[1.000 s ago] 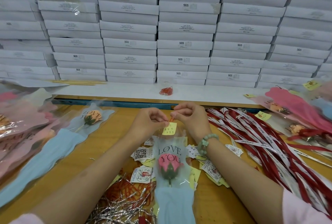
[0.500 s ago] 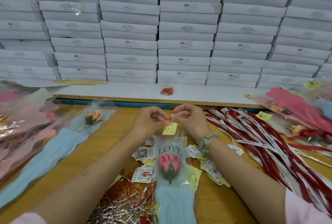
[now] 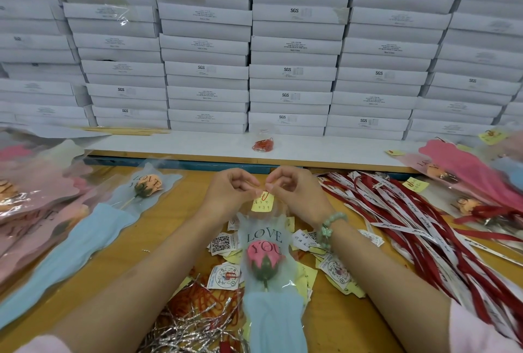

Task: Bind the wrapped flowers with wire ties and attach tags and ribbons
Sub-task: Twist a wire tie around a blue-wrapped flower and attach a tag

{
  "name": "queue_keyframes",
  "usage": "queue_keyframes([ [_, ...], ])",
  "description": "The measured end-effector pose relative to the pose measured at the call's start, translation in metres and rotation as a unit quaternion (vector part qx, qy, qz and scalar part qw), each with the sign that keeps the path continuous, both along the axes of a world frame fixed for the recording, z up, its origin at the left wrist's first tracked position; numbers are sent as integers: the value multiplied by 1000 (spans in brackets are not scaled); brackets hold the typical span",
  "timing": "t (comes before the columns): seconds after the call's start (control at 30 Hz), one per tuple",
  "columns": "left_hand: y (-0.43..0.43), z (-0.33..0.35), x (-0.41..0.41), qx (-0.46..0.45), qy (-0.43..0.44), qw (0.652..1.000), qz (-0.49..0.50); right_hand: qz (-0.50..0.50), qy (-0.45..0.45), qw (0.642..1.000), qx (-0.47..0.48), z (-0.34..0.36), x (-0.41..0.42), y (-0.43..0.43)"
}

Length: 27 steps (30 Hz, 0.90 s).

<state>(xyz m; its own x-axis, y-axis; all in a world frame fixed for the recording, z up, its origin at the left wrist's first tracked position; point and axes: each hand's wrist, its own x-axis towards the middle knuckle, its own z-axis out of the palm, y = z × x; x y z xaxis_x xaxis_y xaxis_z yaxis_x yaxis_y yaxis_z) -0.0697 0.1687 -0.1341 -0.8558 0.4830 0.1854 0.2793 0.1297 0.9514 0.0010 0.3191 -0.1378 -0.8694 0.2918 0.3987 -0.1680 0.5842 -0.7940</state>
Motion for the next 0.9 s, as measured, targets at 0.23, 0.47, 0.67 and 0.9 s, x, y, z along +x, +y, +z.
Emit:
queue_keyframes([
  [0.23,0,3,1,2,-10,1000,0,-91,15,996,-1,-2,-4,8],
  [0.47,-5,17,2,105,-61,992,-21,-76,-196,974,-86,25,1,25],
  [0.67,-8,23,3,161,-96,982,-17,112,-318,921,-197,31,6,24],
  [0.9,-3,20,2,99,7,994,48,182,-340,890,-243,40,17,10],
])
